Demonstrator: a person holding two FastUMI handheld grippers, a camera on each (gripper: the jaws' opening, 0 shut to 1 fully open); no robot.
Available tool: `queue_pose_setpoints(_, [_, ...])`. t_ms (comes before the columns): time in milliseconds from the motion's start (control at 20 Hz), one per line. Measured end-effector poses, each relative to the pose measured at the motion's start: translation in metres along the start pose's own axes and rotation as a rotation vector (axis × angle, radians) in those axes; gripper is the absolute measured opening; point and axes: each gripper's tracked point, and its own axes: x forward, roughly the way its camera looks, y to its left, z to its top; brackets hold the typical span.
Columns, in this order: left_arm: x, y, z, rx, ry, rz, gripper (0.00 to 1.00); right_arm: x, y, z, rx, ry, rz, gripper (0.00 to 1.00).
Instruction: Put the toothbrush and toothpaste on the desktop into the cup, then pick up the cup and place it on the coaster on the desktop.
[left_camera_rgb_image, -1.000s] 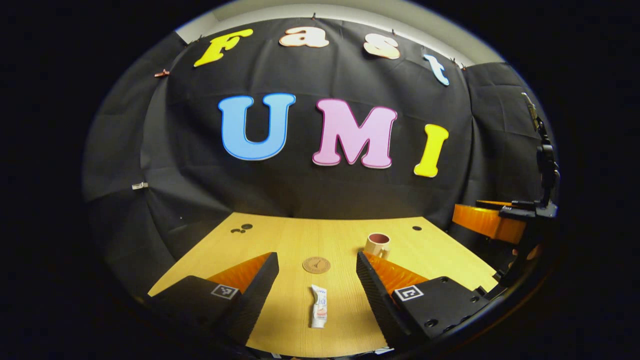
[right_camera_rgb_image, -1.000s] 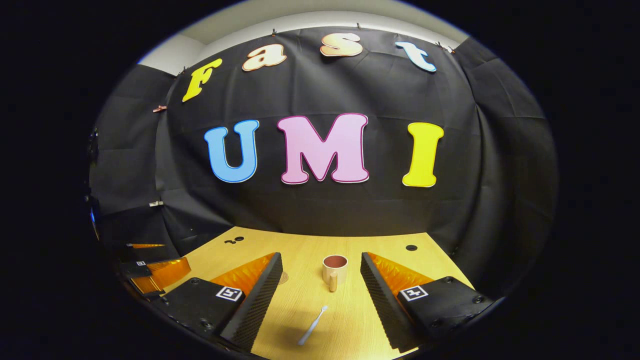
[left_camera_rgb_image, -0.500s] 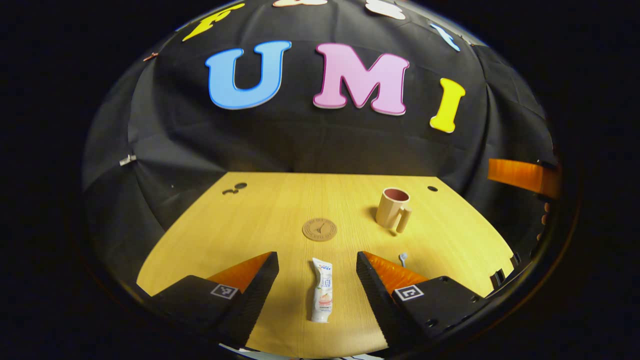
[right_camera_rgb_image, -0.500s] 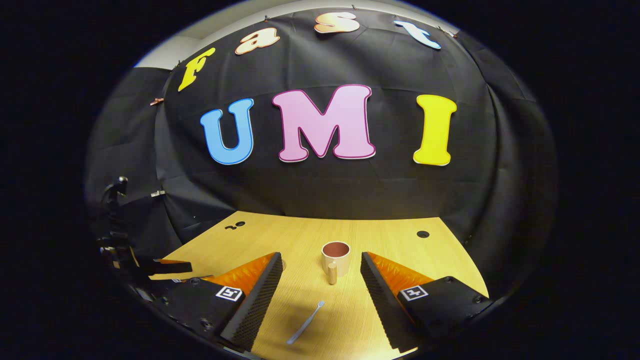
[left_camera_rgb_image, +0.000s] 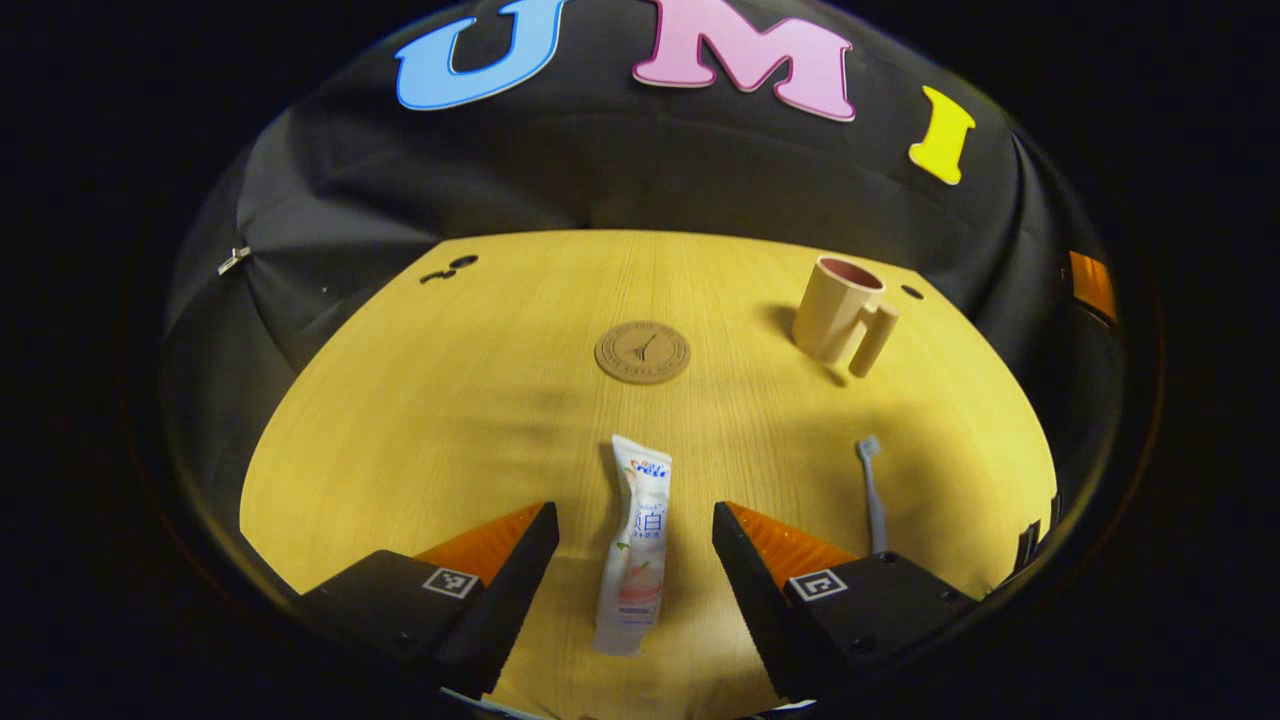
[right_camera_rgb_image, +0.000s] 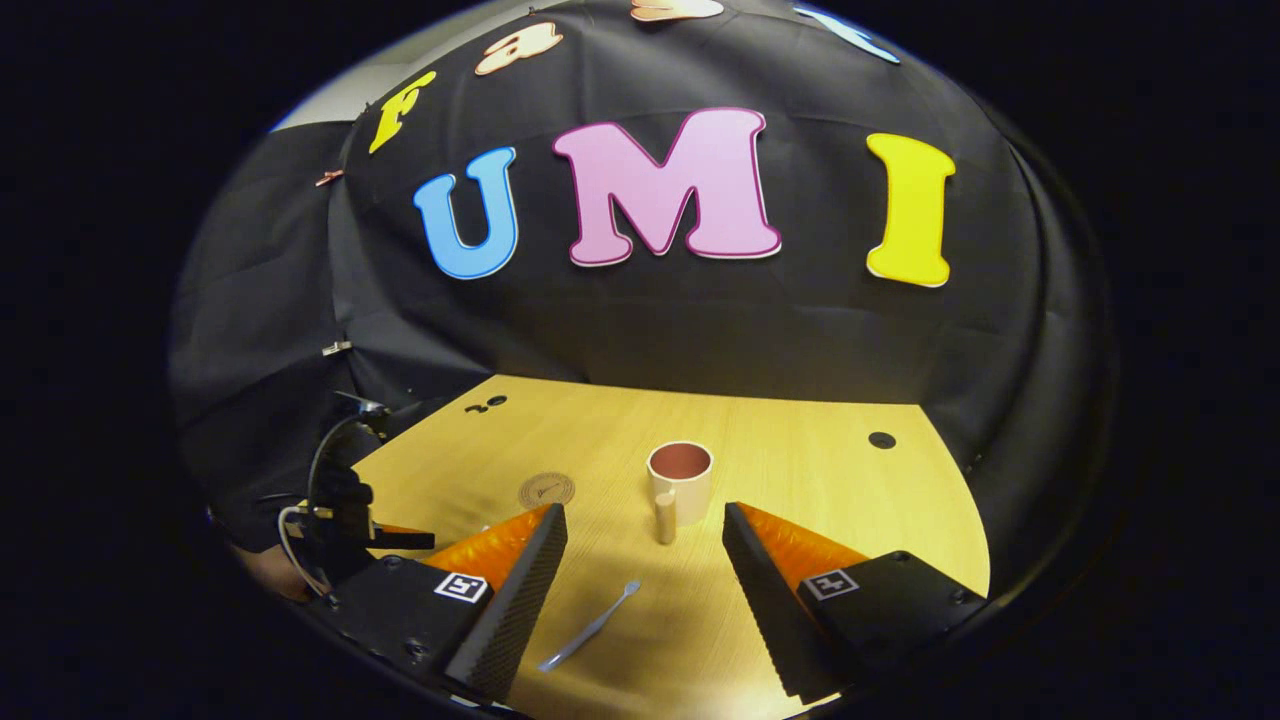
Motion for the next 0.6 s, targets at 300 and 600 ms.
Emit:
queue_pose_setpoints(300, [0.019,-0.002,-0.011,0.015,0.075,0.032,0.92,0.016,0.002,-0.023,-0.009,0.053,0.074,0.97])
queue_pose_setpoints(600, [0.029,-0.004,-0.018,0.026,0.108,-0.014,0.79,0.021,-0.001,-0.069,0.076,0.185,0.011,0.99])
